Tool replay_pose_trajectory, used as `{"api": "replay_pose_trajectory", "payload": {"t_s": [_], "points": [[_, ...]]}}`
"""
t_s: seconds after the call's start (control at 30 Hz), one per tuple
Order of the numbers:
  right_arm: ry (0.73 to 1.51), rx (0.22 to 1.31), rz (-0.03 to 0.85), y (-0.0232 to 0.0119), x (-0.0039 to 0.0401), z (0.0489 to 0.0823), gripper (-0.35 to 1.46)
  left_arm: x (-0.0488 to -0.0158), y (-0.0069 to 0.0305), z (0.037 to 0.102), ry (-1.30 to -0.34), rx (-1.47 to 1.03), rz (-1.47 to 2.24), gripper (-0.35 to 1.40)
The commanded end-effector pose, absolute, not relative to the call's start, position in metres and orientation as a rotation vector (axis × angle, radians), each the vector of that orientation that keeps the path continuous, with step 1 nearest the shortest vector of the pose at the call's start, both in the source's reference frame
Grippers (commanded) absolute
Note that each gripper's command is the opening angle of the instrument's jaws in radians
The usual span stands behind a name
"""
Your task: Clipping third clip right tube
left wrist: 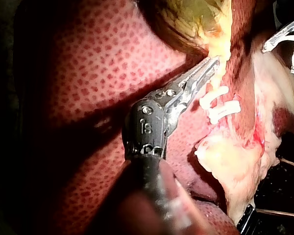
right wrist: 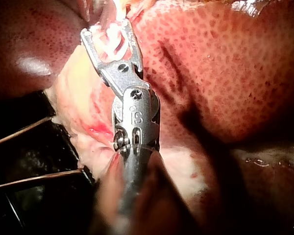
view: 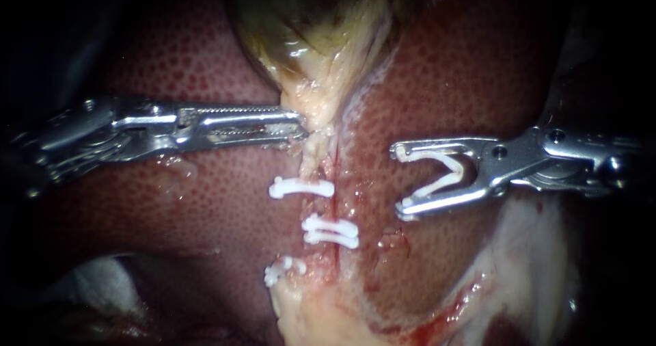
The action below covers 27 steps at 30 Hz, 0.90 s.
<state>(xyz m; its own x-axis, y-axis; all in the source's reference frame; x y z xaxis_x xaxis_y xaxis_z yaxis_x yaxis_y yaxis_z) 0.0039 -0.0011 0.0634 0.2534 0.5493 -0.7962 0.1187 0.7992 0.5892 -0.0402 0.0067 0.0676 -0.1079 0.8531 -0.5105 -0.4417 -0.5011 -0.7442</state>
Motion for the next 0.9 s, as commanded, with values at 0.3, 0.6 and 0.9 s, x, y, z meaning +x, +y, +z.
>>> {"api": "replay_pose_trajectory", "payload": {"t_s": [0.3, 0.6, 0.9], "points": [[1.302, 0.617, 0.319, -0.0012, 0.0039, 0.0634, 0.50, -0.0372, 0.0084, 0.0660, -0.520, -1.202, 1.758, -0.35], [1.302, 0.617, 0.319, -0.0012, 0.0039, 0.0634, 0.50, -0.0307, 0.0109, 0.0628, -0.474, -1.190, 1.712, -0.35], [1.302, 0.617, 0.319, -0.0011, 0.0040, 0.0635, 0.50, -0.0289, 0.0111, 0.0619, -0.459, -1.190, 1.705, -0.35]]}}
